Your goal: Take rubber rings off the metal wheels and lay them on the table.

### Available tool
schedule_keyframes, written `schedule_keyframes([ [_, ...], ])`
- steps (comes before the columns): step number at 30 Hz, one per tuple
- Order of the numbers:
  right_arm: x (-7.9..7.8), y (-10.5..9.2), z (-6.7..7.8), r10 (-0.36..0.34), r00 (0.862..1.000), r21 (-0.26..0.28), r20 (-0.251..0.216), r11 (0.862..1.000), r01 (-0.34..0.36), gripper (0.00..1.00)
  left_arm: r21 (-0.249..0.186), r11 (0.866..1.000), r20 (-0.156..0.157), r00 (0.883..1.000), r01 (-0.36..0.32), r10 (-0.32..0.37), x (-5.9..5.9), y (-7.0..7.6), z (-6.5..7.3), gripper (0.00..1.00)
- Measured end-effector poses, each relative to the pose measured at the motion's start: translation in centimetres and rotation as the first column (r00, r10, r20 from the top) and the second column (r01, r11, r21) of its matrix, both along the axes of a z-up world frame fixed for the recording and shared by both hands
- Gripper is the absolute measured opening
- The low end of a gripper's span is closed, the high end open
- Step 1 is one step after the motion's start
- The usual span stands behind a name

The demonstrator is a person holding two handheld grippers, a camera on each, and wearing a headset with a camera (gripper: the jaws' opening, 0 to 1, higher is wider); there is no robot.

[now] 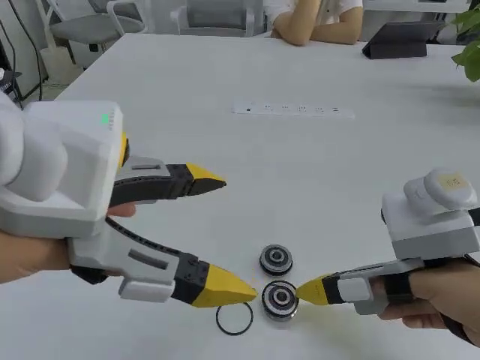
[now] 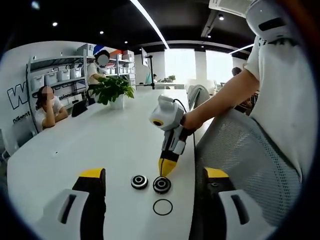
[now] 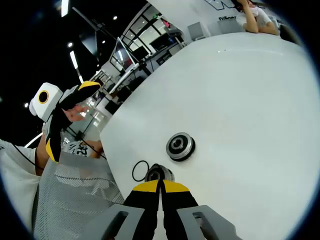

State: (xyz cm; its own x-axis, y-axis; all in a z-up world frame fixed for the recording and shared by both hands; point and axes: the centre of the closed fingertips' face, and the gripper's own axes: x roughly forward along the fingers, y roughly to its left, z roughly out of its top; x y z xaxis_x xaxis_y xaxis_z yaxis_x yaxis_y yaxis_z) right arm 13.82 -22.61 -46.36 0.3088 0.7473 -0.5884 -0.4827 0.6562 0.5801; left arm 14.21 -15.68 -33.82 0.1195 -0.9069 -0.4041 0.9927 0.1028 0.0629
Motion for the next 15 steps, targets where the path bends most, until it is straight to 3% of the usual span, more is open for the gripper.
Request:
schedule_keyframes([
  [9,0.1,0.0,0.1,-0.002,1.000,0.004,0.001,1.000,0.002,0.00,-0.011,0.996,-0.004,0.996,-0.092,0.092,-0.3,2.9,0.3,0.84],
  [15,0.1,0.0,0.2,-0.003,1.000,0.008,0.003,1.000,0.003,0.00,-0.022,0.989,-0.030,0.989,-0.143,0.143,-0.8,4.1,-0.1,0.87],
])
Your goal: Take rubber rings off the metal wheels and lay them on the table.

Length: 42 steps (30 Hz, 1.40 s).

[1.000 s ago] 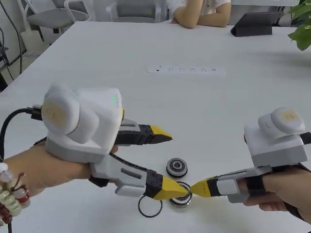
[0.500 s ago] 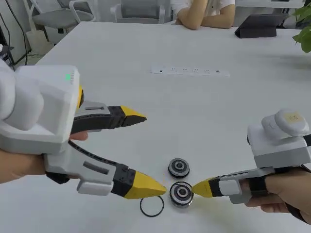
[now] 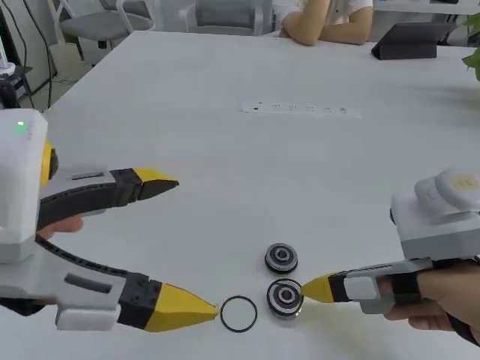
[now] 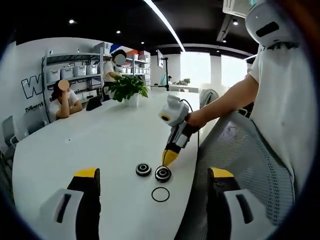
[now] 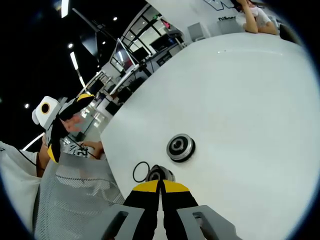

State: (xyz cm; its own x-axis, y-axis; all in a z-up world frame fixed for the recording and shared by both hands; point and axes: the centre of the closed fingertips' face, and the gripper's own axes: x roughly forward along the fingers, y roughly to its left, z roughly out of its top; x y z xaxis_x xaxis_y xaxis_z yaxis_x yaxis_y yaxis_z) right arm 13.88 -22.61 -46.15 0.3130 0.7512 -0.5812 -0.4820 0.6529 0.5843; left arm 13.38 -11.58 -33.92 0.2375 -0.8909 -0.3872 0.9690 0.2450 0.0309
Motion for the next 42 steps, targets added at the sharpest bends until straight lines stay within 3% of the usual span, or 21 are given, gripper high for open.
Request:
schedule_keyframes([
  [5,0.1,0.0,0.0,0.002,1.000,0.000,0.004,1.000,-0.002,0.00,0.025,0.999,-0.012,1.000,-0.021,0.021,-0.8,0.9,-1.0,0.88],
  [9,0.1,0.0,0.1,0.002,1.000,0.001,0.006,1.000,-0.002,0.00,0.030,0.999,-0.053,0.998,-0.039,0.041,-1.4,1.4,-2.2,0.88],
  [14,0.0,0.2,0.3,0.000,1.000,0.005,0.009,1.000,0.000,0.00,0.037,0.998,-0.075,0.995,-0.056,0.059,-1.8,1.9,-3.1,0.87],
  [26,-0.2,0.5,0.9,-0.006,1.000,0.017,0.021,1.000,0.006,0.00,0.069,0.995,-0.124,0.989,-0.069,0.077,-2.5,2.0,-5.1,0.87],
  [35,0.0,0.5,1.6,-0.019,0.999,0.031,0.036,0.999,0.018,0.00,0.075,0.994,-0.152,0.985,-0.076,0.087,-2.8,2.3,-5.6,0.88],
  [42,0.4,0.0,2.0,-0.046,0.998,0.045,0.045,0.998,0.044,0.00,0.106,0.992,-0.173,0.981,-0.074,0.092,-3.1,2.7,-6.5,0.90],
])
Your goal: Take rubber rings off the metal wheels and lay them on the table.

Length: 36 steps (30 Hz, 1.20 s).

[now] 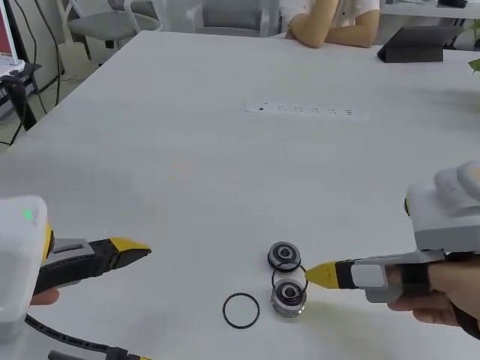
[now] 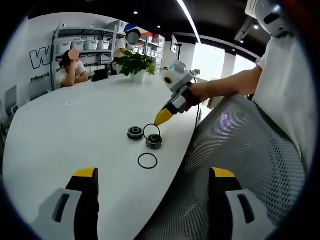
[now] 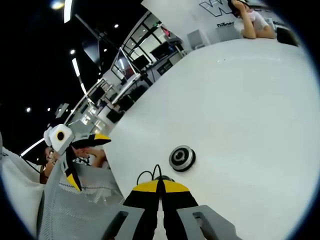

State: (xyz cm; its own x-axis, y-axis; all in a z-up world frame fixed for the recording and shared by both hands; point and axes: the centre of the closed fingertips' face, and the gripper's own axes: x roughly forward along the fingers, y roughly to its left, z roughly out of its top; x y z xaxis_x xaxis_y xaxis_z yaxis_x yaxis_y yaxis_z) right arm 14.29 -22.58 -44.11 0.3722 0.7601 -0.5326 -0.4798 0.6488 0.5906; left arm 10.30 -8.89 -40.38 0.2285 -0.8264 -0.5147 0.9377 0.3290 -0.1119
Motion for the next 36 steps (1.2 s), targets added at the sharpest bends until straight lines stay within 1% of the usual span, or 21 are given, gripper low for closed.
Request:
schedule_keyframes([
  [2,0.1,-0.1,0.2,-0.009,1.000,0.005,0.004,1.000,0.009,0.00,-0.017,1.000,-0.010,1.000,-0.003,0.003,0.0,-0.1,0.1,0.90],
  [6,0.5,-0.3,0.6,-0.023,1.000,0.015,0.015,1.000,0.023,0.00,-0.034,0.999,-0.012,1.000,-0.017,0.016,0.2,-0.1,0.2,0.90],
  [14,1.1,-0.6,2.0,-0.061,0.997,0.052,0.045,0.997,0.058,0.00,-0.041,0.999,-0.015,1.000,-0.022,0.022,0.2,-0.1,0.3,0.89],
  [17,1.3,-0.6,2.5,-0.074,0.996,0.067,0.056,0.995,0.071,0.00,-0.046,0.999,-0.021,1.000,-0.023,0.022,0.2,-0.1,0.3,0.89],
  [22,1.5,-0.7,3.0,-0.086,0.994,0.080,0.066,0.993,0.081,0.00,-0.042,0.999,-0.023,1.000,-0.013,0.012,0.1,-0.3,0.2,0.89],
  [29,2.2,-0.9,4.2,-0.122,0.989,0.125,0.088,0.986,0.111,0.00,-0.039,0.999,-0.024,1.000,-0.002,0.001,-0.1,-0.6,0.2,0.89],
  [34,2.1,-0.3,4.5,-0.110,0.989,0.126,0.101,0.987,0.097,0.00,-0.036,0.999,-0.026,1.000,0.003,-0.004,-0.2,-0.7,0.1,0.89],
  [36,2.1,0.1,4.9,-0.106,0.988,0.136,0.110,0.987,0.090,0.00,-0.034,0.999,-0.027,1.000,0.002,-0.003,-0.2,-0.6,0.1,0.88],
])
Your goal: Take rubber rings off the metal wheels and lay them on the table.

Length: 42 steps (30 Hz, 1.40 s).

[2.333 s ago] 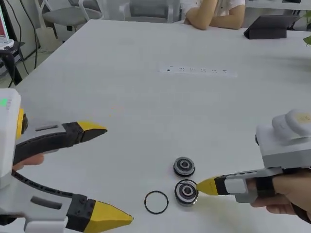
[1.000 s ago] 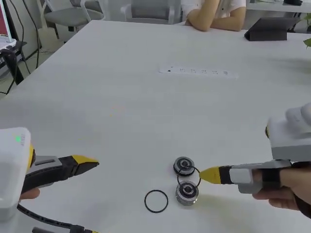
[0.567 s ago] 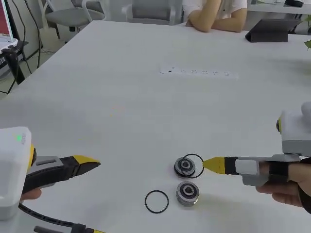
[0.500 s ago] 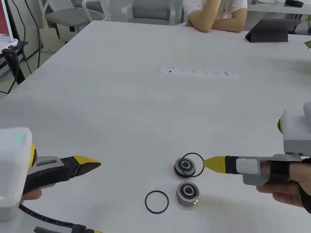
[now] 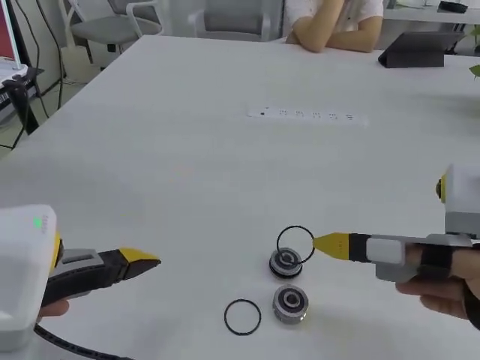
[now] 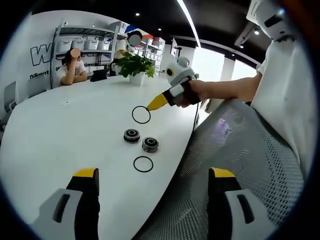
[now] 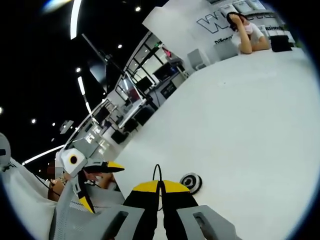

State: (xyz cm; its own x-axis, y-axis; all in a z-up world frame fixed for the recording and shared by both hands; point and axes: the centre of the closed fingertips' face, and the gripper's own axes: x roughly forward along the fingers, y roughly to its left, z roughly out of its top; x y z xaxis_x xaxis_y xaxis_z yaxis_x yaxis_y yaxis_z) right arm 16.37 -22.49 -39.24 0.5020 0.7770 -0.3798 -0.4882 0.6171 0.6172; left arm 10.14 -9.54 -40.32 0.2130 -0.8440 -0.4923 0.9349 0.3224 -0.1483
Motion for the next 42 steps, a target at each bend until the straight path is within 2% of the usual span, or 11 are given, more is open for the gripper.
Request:
schedule_keyframes([
  [8,0.0,1.5,1.3,0.017,0.999,0.026,0.042,1.000,-0.018,0.00,0.004,1.000,-0.002,1.000,0.001,-0.001,-0.1,0.0,-0.1,0.88],
  [13,-0.2,2.6,1.4,0.039,0.998,0.020,0.052,0.999,-0.040,0.00,0.002,1.000,-0.004,1.000,0.002,-0.002,-0.1,-0.1,0.0,0.88],
  [15,-0.3,3.2,1.5,0.044,0.998,0.035,0.050,0.998,-0.046,0.00,0.001,1.000,-0.004,1.000,0.003,-0.003,-0.1,-0.1,0.0,0.88],
  [17,-0.5,3.6,1.6,0.067,0.995,0.020,0.070,0.997,-0.069,0.00,-0.002,1.000,-0.004,1.000,0.001,-0.001,-0.1,-0.1,0.0,0.88],
  [35,-2.2,5.6,-0.9,0.187,0.979,-0.096,0.076,0.979,-0.179,0.00,-0.015,1.000,-0.008,1.000,-0.005,0.005,0.1,-0.2,0.2,0.88],
  [42,-2.8,6.1,-2.6,0.243,0.968,-0.154,0.064,0.961,-0.231,0.00,-0.018,1.000,-0.014,1.000,-0.007,0.007,0.0,-0.2,0.1,0.88],
])
